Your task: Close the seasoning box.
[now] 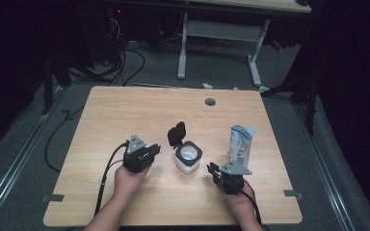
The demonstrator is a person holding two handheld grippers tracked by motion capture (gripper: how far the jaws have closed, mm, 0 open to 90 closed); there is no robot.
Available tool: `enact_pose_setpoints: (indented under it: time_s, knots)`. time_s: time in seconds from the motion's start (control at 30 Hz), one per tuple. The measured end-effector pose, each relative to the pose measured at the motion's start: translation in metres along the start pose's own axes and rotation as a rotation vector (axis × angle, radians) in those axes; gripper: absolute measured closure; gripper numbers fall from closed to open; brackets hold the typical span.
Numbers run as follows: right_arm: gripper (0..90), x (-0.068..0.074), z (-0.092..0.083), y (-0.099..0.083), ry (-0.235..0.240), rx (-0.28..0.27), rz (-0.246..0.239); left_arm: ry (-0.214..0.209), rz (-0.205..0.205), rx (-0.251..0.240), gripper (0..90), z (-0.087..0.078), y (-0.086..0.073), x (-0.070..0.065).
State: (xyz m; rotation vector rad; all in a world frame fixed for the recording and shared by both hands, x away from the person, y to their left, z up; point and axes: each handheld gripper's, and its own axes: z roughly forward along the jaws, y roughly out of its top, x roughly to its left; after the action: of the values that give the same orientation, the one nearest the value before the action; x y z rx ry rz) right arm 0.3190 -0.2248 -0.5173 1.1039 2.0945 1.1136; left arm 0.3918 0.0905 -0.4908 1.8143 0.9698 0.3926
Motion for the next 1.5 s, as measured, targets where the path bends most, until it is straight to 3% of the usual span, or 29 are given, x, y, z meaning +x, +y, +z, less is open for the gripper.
enact_pose_setpoints:
  time_s: [0.47,0.77,1.17,1.5]
  knots:
    - [89.7,0.001,0.002,0.002,0.024,-0.017,-0.009,0.006,0.012,-0.014,89.6,0.018,0.025,-0.006]
    - [90.0,0.01,0.007,0.007,0.05,-0.018,-0.026,-0.011,0.019,-0.04,89.8,0.018,0.036,-0.013]
    - [90.0,0.02,0.017,0.011,0.078,-0.014,-0.049,-0.035,-0.003,-0.064,89.9,0.017,0.037,-0.017]
    - [89.9,0.023,0.018,0.012,0.072,-0.01,-0.057,-0.075,0.027,-0.073,89.9,0.017,0.033,-0.034]
